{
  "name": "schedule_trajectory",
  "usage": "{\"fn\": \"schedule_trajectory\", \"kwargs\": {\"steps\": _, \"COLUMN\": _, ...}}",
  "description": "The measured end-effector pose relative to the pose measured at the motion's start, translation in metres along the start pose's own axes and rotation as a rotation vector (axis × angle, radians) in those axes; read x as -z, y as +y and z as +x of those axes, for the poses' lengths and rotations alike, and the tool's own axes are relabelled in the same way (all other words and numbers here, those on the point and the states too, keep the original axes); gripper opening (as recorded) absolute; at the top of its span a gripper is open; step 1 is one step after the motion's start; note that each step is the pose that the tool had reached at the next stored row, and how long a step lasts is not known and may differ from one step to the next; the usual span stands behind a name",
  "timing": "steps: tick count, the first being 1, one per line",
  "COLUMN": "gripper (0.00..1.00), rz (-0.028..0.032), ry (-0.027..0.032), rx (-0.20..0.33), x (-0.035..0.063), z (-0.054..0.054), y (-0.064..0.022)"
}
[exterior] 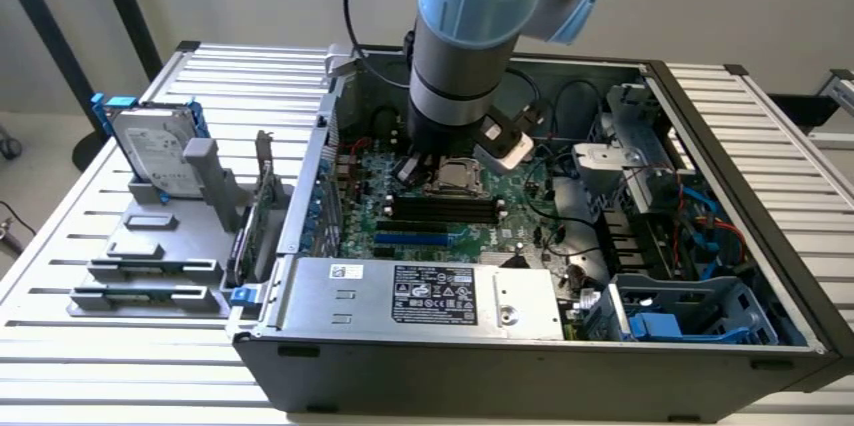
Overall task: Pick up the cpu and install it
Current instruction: 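Install the first cpu locking lever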
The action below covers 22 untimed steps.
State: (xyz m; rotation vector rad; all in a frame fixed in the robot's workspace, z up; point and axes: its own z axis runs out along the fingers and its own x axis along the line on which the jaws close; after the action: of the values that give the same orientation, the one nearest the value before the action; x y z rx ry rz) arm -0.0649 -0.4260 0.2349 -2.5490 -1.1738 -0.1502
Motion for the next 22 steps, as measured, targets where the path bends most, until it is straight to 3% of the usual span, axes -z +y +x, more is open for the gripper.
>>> {"fn": "schedule_trajectory", "kwargs": {"steps": 22, "gripper": 0.11, "rz": -0.0008, "ry": 0.0008, "rx": -0.003, "x": -0.0222, "z": -0.006, "y": -0.0070}}
